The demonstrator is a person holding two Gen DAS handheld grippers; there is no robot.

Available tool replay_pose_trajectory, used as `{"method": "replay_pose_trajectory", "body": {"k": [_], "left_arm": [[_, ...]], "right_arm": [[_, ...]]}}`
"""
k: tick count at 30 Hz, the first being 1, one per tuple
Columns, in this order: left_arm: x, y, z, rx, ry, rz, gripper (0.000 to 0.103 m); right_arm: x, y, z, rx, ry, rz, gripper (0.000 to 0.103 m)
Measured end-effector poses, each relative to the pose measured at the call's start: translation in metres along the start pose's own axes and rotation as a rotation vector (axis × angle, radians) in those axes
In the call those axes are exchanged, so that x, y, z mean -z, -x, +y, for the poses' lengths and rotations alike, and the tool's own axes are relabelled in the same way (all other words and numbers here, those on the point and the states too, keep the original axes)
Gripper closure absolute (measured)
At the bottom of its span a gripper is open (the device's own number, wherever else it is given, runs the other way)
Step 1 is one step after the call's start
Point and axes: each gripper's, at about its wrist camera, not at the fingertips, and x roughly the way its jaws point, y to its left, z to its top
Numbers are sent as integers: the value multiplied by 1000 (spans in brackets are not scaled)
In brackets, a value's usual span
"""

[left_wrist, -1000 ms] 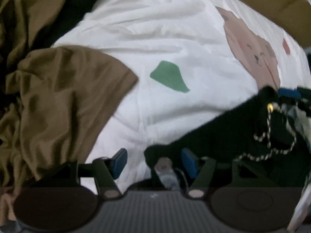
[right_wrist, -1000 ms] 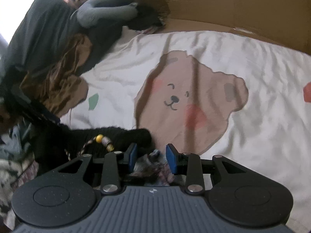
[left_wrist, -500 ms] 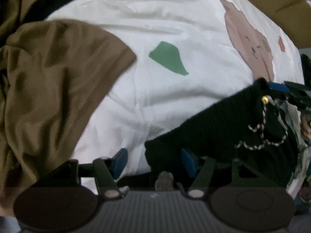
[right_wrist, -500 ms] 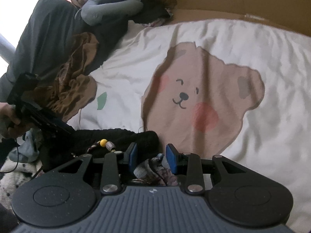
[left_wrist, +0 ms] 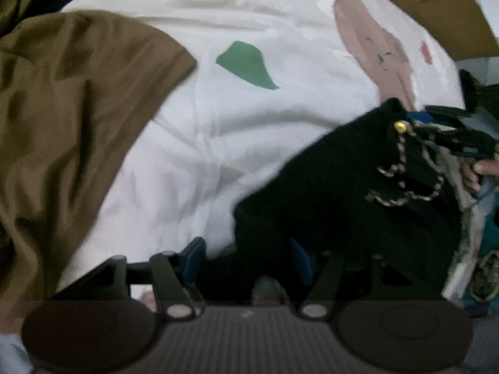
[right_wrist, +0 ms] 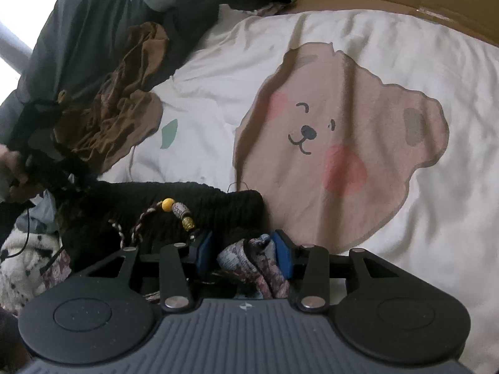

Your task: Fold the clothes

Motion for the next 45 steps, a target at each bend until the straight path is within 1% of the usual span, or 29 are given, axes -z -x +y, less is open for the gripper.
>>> {"method": "replay_pose_trajectory", "body": {"k": [3, 5, 6, 7, 8, 9, 10, 11, 12, 13, 15, 18, 21, 26, 28, 34, 38, 39, 40, 41, 43, 45], "left_arm": [[7, 8, -2, 37, -26, -21, 41], [12, 6, -2, 13, -51, -36, 41], [15, 5, -2, 1, -63, -43, 43], [17, 3, -2, -12, -76, -50, 47], [20, 2, -1, -17, -78, -55, 59], [20, -1, -5, -13, -84, -66, 73], [20, -1, -8, -20, -114, -83, 77], [21, 2, -10, -29, -136, -105, 82], [21, 5, -12, -39, -158, -128, 85], [20, 11, -14, -33, -165, -163, 87], [18, 22, -18, -20, -176, -234, 87], [13, 38, -24, -4, -167, -332, 88], [-1, 40, -39, 16, -175, -386, 88], [-27, 36, -57, 9, -230, -438, 88], [-40, 37, -60, 21, -237, -459, 88], [-63, 33, -68, 6, -291, -496, 89], [-76, 16, -65, -60, -265, -490, 88], [-79, 11, -64, -77, -258, -488, 85], [-81, 5, -64, -107, -256, -468, 82], [-81, 3, -63, -132, -252, -467, 82], [-79, 0, -60, -183, -244, -465, 77], [-76, 5, -52, -166, -218, -476, 58]], "right_arm": [[-2, -2, 3, 3, 20, 12, 53], [-3, -3, 5, 6, 37, 22, 53], [-3, -3, 6, 9, 49, 28, 53], [-3, -3, 8, 15, 59, 33, 59], [-2, -2, 10, 21, 65, 33, 63], [-2, 0, 12, 27, 73, 31, 71], [-1, 1, 15, 35, 81, 28, 78], [0, 6, 16, 44, 83, 17, 80], [1, 11, 17, 54, 81, 2, 84], [2, 16, 17, 64, 79, -14, 87], [3, 31, 16, 88, 64, -55, 88], [5, 51, 13, 132, 38, -114, 88], [10, 68, 11, 185, 11, -158, 89], [17, 91, 4, 259, -48, -226, 89], [18, 98, 0, 284, -71, -246, 89], [19, 109, -5, 334, -100, -262, 89], [15, 104, -6, 362, -129, -267, 89], [14, 98, -7, 369, -132, -253, 87], [12, 91, -8, 377, -133, -236, 85], [11, 84, -9, 385, -133, -218, 84], [11, 76, -11, 401, -137, -203, 79], [13, 77, -14, 390, -155, -213, 76]]}}
